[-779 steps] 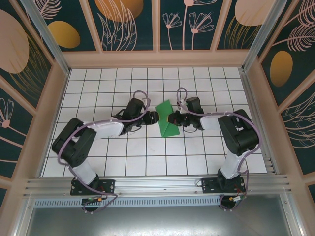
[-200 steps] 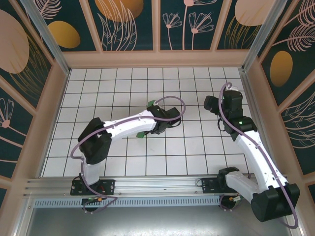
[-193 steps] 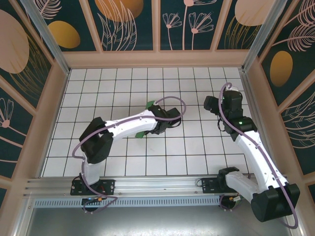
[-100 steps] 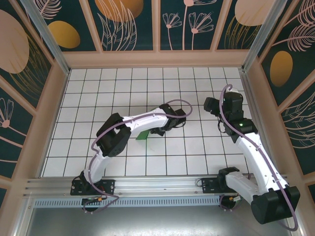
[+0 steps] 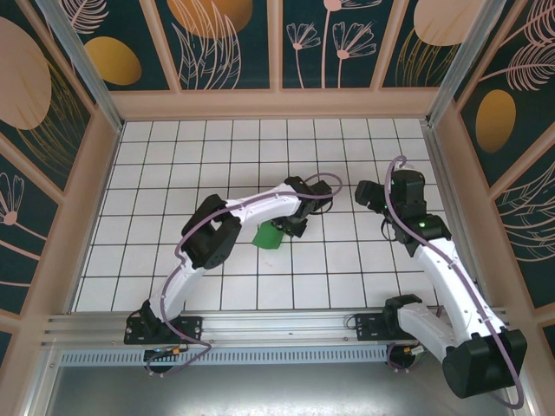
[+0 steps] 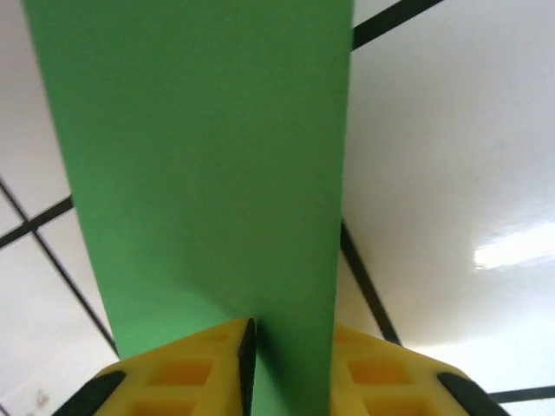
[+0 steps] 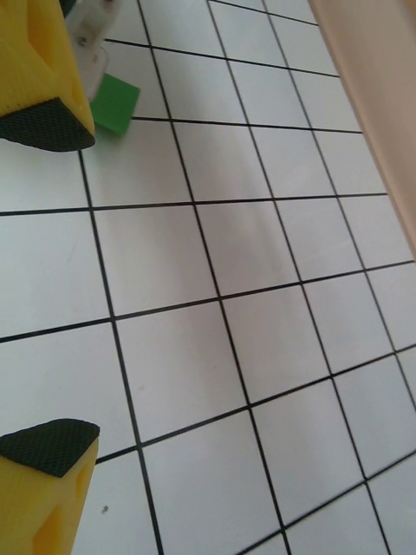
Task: Fold a paper plane with a square sheet of paper (fold left side to right side)
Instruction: Turn over the paper at the center of the table, then rotate the paper at the center of the table.
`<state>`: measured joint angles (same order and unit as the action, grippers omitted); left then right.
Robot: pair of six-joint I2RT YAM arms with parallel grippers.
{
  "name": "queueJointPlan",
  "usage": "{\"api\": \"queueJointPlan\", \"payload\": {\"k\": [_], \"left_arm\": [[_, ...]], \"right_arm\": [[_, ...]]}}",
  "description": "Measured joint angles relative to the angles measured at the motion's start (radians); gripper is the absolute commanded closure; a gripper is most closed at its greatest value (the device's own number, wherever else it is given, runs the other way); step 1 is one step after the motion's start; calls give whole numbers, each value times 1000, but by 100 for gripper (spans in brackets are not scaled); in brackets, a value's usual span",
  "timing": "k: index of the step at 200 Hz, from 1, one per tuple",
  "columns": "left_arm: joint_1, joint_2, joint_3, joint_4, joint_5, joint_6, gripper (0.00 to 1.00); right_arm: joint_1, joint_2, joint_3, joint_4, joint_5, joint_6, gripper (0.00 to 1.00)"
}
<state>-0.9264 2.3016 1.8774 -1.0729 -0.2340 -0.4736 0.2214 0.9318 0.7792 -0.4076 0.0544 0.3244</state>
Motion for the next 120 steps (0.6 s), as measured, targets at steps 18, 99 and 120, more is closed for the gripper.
{"api": "queueJointPlan", "payload": {"k": [18,99,120], "left_arm": [[15,-1,26,30,42,18,52],[158,-323,-291,402,307,50,33],[251,-491,-501,562,390,18,33]], "right_arm": [[0,3,-21,10,-40,16,17],[34,267,-57,125,-227,113,12],[91,355,-35,148,-232,131,10]]}}
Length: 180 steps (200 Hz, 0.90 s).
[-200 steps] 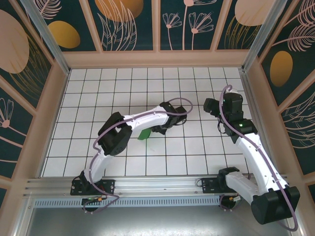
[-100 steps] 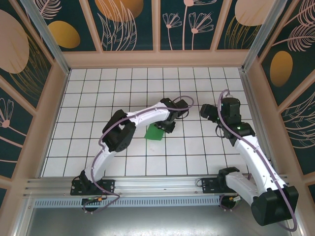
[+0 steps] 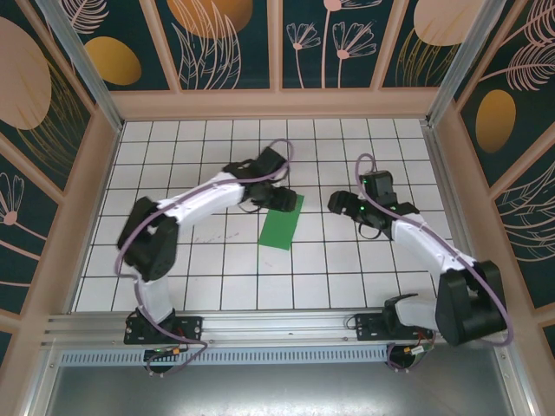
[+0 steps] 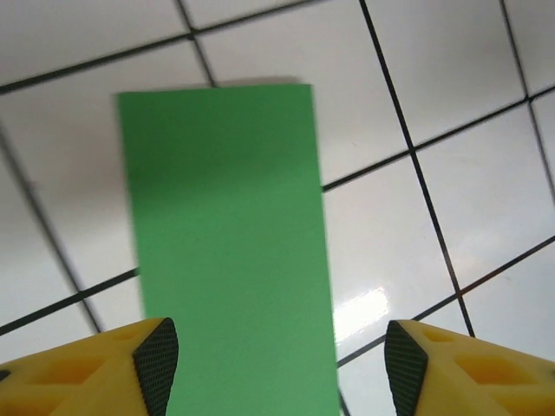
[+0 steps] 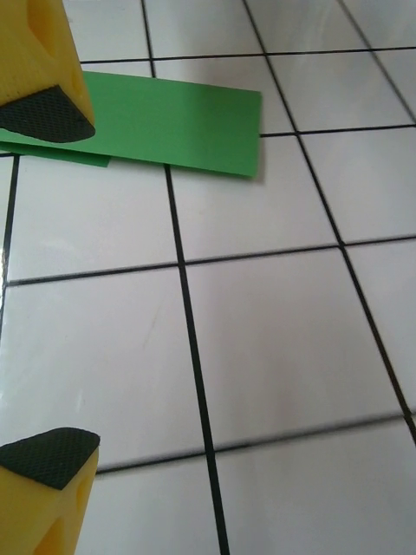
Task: Fold a paper plane with a square sheet of paper (fold left side to right side)
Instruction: Rotate the paper at the center of the table.
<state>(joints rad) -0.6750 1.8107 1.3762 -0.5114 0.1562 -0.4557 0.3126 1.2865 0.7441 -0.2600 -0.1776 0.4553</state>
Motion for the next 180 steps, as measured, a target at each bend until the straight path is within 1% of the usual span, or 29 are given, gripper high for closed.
{"api": "queueJointPlan", "payload": {"k": [15,35,49,67,94,114,147,180], "left_arm": [[77,-101,-156,130,58,-39,33],[169,-201,-346,282,109,-96,32],[203,-249,-448,364,132,-133,31],[220,-287,-533,436,152,-173,31],[225,-331,-593,502,150,-211,31],[225,-378,-616,528,122,-229,29],[225,-463,-635,534,63,-238,28],[225,-500,-635,531,14,-238,27]], "right_arm": [[52,71,30,30,-2,11,10],[103,159,65,107,-36,36,12],[122,226,94,148,-56,55,12],[138,327,164,167,-60,68,11],[169,459,276,170,-56,75,11],[192,528,338,170,-48,76,10],[212,595,386,154,-25,79,10],[218,629,421,140,-26,79,10]]}}
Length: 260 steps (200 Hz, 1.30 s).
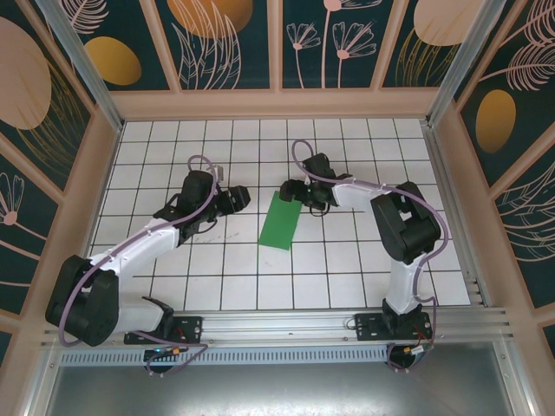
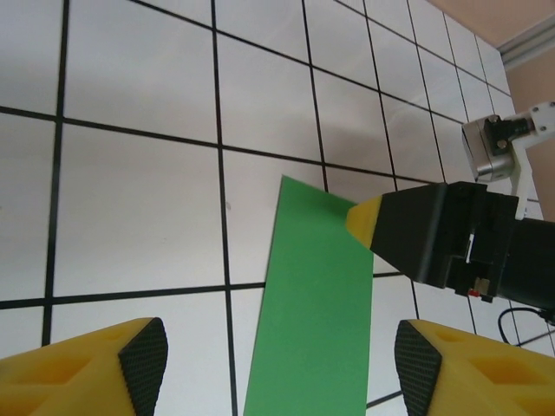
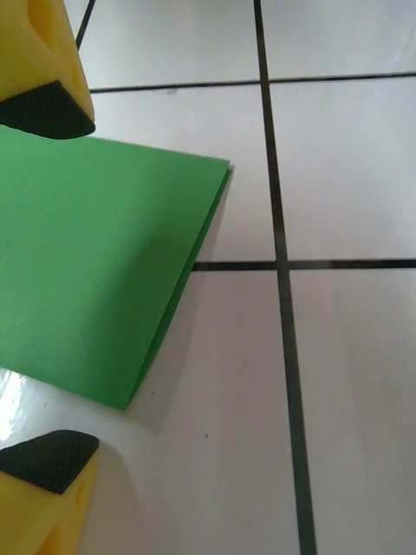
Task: Fold a paper plane with a square sheet of paper (fold left side to right side)
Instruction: Rotate the paper at the center of the table, then third fold the triangle at the center of the table.
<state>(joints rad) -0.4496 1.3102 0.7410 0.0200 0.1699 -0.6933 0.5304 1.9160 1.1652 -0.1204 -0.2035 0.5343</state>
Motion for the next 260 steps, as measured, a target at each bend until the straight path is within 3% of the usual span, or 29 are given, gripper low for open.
{"api": "queueJointPlan", "payload": {"k": [62,106,117,144,165,204,260], "left_arm": [[0,-32,-10,-9,-45,4,26],[0,-32,-47,-3,-21,2,27],[0,-28,-55,2,2,-1,29],[0,14,-67,39,79,-14,34],[0,48,-97,93,145,-39,36],[-1,110,-132,157,240,-84,36],[-36,173,-134,187,284,-109,34]], "right_arm": [[59,61,84,24,-73,-25,13],[51,57,109,-14,-23,-74,14],[46,45,106,-22,-15,-86,20],[37,-8,79,-6,-43,-115,47],[38,-15,77,14,-79,-117,58],[38,13,76,16,-105,-111,67],[38,66,75,7,-89,-129,75]]}}
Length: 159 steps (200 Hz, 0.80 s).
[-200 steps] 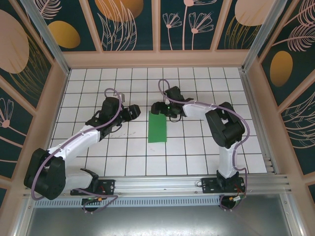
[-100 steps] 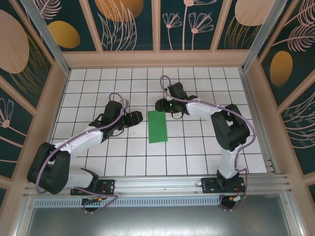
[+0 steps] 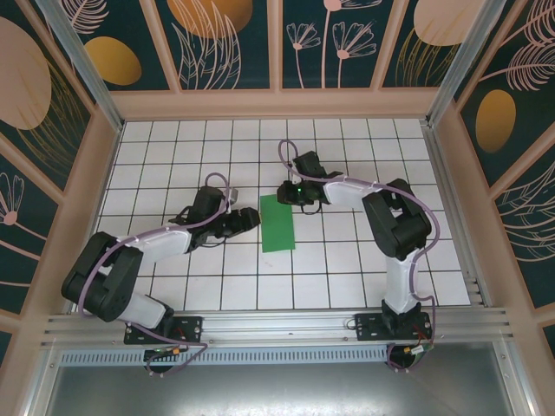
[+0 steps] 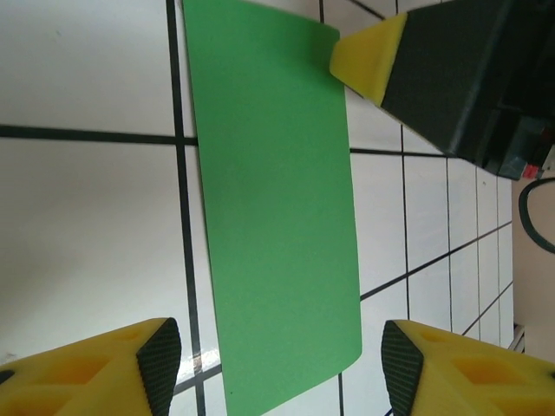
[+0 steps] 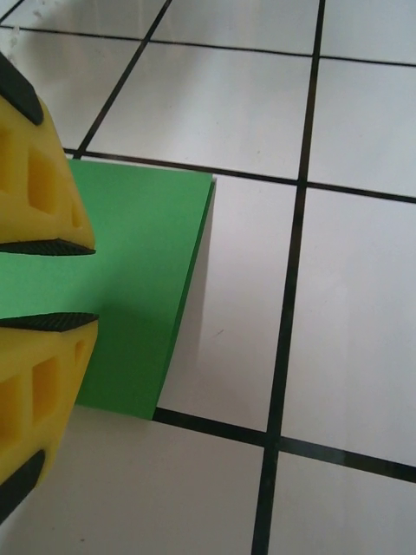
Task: Fold a paper plane with a square sheet of paper (fold left side to right side)
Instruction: Third fold the triangle at the center of the table.
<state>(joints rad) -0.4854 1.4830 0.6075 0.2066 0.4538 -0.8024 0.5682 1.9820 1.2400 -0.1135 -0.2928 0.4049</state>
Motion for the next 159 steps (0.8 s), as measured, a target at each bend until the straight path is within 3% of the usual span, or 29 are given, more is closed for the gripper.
{"api": "queueJointPlan", "payload": {"k": [60,159], "left_arm": [[-42,68,6,11,11,-14,33],[-83,155,65,11,18,-19,36]], "right_arm": [[-6,20,-24,-10,15,-16,82],[-6,20,-32,-2,29,-41,87]]}}
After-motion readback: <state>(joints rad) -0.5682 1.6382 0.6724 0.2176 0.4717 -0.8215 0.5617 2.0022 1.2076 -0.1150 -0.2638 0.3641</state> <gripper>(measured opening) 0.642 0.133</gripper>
